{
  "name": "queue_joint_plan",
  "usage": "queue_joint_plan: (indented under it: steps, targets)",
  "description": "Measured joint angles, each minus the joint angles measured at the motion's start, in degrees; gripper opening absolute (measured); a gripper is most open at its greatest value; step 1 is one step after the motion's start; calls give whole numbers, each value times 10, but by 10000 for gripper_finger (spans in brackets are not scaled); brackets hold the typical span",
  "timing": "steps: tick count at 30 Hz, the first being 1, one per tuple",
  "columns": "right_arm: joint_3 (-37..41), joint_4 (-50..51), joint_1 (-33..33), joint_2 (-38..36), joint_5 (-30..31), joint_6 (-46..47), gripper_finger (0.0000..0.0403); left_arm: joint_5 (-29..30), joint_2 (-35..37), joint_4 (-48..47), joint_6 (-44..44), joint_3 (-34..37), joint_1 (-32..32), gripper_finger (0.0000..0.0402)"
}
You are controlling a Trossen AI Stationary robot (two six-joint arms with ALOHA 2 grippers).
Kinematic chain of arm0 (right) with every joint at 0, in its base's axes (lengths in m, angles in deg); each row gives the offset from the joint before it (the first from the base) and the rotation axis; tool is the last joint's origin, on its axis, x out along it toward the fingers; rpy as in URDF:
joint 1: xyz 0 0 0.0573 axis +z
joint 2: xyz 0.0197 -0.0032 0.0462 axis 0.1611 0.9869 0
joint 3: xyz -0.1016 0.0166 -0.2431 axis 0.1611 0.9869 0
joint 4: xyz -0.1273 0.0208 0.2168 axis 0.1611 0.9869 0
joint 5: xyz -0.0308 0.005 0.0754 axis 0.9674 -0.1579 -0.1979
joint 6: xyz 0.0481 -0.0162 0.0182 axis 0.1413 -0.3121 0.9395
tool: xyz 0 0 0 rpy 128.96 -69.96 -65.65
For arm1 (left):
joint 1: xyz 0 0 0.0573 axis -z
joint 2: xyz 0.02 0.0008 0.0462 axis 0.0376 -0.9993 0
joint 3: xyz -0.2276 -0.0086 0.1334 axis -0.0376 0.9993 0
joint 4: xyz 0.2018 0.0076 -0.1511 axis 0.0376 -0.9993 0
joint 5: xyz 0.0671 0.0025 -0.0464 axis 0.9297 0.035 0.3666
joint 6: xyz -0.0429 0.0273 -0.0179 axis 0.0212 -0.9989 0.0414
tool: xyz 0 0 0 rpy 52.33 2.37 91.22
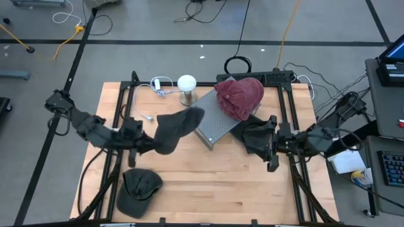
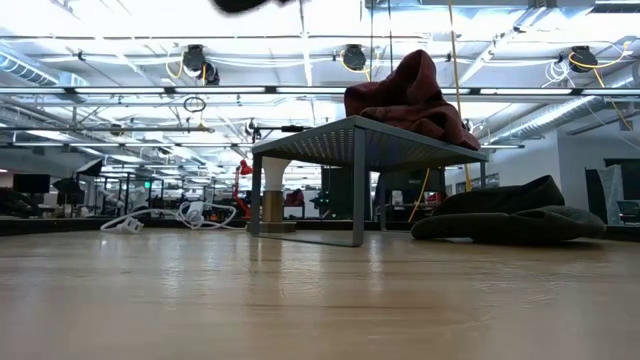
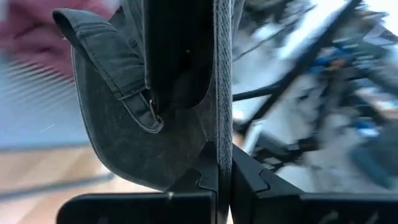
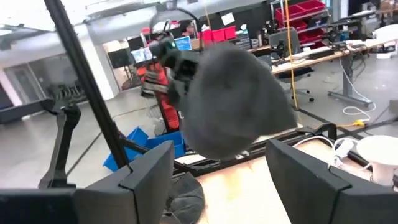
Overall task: Pick & Place hat
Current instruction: Put the top left black cap on the shelf
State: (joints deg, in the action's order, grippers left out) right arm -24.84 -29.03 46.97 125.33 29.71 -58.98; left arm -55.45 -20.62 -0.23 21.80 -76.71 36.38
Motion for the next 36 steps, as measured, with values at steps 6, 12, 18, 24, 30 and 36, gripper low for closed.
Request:
queue_joint_plan:
  steps: [6, 12, 18, 24, 30, 36]
  targets:
    - [31, -61, -23, 0, -58, 6, 247, -132, 2, 141, -84, 0, -6, 8]
    - [68, -159, -56, 0, -157, 6, 247, -246, 0, 232, -113, 0, -26, 8]
    - [102, -242, -96, 0, -253, 25, 247, -350, -2, 321, -124, 0, -63, 8]
    - [102, -276, -133, 10, -289, 34, 247, -429, -32, 385, -107, -1, -120, 8]
    - [102, -340, -160, 37, -333, 40, 247, -518, -86, 479, -70, -2, -178, 8]
    - [86, -364, -175, 59, -368, 40, 247, -592, -152, 487, -44, -55, -223, 8]
